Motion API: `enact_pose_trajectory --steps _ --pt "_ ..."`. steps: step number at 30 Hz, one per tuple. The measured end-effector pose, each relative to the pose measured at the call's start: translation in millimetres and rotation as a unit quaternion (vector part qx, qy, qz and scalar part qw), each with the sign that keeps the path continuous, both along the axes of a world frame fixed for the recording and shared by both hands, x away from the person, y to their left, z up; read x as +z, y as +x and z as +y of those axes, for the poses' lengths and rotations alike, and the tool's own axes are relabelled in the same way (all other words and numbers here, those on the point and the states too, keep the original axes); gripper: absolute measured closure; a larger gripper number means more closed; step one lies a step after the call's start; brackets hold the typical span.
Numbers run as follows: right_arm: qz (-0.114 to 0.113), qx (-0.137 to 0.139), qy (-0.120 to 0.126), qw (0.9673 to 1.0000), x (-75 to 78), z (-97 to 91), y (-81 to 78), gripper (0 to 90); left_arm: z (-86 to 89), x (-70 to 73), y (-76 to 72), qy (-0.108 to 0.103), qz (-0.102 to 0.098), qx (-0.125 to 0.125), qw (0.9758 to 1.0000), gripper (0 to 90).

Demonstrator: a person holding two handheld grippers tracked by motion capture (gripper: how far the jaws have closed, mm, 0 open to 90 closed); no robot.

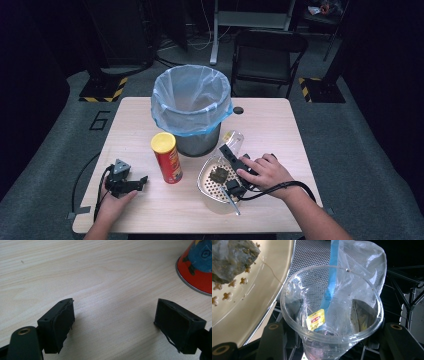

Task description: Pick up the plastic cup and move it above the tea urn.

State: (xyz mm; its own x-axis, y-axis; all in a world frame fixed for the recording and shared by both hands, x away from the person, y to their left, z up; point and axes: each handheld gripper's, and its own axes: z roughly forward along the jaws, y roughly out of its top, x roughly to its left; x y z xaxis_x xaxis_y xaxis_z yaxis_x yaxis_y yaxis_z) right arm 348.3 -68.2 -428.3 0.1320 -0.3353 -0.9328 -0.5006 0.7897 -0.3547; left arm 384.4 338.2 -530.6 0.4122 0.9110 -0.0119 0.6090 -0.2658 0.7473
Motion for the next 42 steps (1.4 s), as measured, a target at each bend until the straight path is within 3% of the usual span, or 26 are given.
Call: enact_pose_trajectory --steps 9,11,12,14,17,18,20,24,26,42 --pt "-0.001 0.001 -0.005 1.0000 1.1 0.7 -0.8 43.9 -0.1 0.1 -0.3 0.000 0.002 0.000 1.0000 15.8" --pt "0.000 -0.001 0.006 1.0000 0.5 -0.2 -1.3 43.9 0.0 0.1 -0.1 0.000 0.001 0.000 1.0000 15.8" --pt "-0.006 0.004 -0.004 1.0000 2.7 1.0 -1.3 43.9 0.0 0.1 -0.1 0.000 0.001 0.000 1.0000 15.8" --pt "-0.005 0.002 0.002 1.0000 2.7 0.3 -1.3 43.9 0.0 0.0 0.0 0.000 0.000 0.000 1.0000 15.8" --pt "-0.004 -0.001 -0.007 1.0000 2.8 -0.1 -1.4 43.9 0.0 0.0 0.1 0.000 0.000 0.000 1.0000 15.8" --pt "-0.009 -0.001 0.012 0.9999 1.0 -1.0 -1.4 43.9 0.0 0.0 0.0 0.000 0.000 0.000 1.0000 15.8" --pt "-0.010 0.005 -0.006 0.9999 3.1 0.4 -1.2 43.9 0.0 0.0 0.0 0.000 0.000 0.000 1.0000 15.8" --pt "-0.005 0.000 -0.010 0.9999 3.1 -0.3 -1.7 43.9 0.0 0.0 0.0 0.000 0.000 0.000 1.0000 15.8" --pt "-0.016 0.002 0.005 0.9999 2.7 -0.8 -1.9 43.8 0.0 0.0 0.0 0.000 0.000 0.000 1.0000 15.8" --pt "-0.017 0.001 0.015 0.9997 4.2 -1.1 -1.8 43.8 0.0 0.0 0.0 0.000 0.000 0.000 1.0000 15.8"
